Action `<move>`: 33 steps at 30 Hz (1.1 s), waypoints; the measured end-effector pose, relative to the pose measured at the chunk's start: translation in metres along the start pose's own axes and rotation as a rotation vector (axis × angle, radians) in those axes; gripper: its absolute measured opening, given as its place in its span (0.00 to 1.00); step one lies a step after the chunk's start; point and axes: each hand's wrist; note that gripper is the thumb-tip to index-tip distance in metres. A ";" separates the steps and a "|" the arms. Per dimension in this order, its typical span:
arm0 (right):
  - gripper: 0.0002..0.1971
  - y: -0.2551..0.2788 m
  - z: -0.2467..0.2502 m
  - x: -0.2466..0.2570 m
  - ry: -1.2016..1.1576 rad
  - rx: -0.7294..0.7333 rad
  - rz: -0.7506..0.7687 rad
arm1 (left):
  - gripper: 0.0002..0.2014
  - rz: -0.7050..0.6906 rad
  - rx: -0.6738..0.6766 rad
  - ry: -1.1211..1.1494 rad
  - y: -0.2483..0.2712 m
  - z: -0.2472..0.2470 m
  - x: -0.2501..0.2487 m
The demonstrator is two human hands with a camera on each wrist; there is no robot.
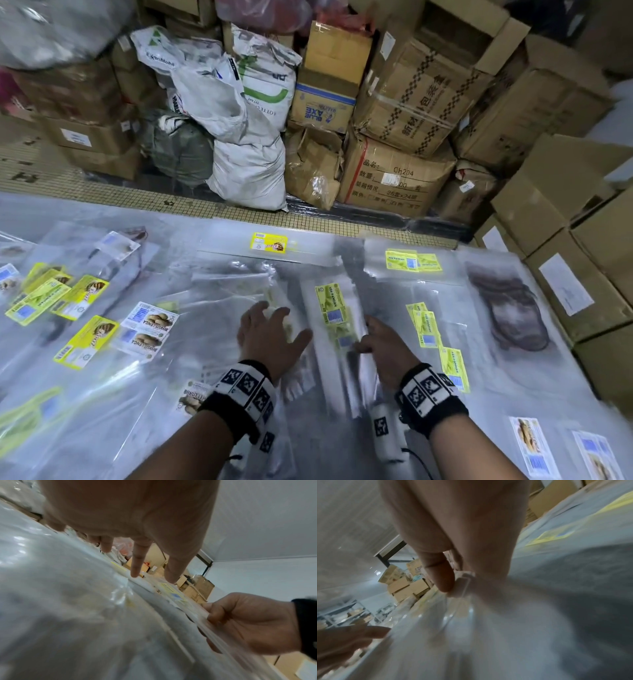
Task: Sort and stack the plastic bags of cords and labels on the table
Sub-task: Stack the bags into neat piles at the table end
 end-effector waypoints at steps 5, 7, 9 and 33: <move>0.34 0.010 0.010 0.004 -0.167 0.068 0.092 | 0.19 0.031 0.230 0.742 0.003 -0.025 -0.034; 0.32 0.013 0.012 0.006 -0.183 0.116 0.109 | 0.20 -0.034 0.191 0.793 0.001 -0.035 -0.037; 0.19 0.016 0.014 0.009 -0.187 0.099 0.090 | 0.23 -0.070 0.161 0.802 -0.001 -0.044 -0.042; 0.24 -0.025 0.162 -0.051 0.955 -0.385 -0.351 | 0.32 0.088 0.270 1.077 -0.001 -0.136 -0.044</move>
Point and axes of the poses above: each hand's wrist, its own y-axis away from the middle knuckle, its own z-axis out of the back of the hand, x = y × z, and after that the axes turned 12 degrees about y, right-handed
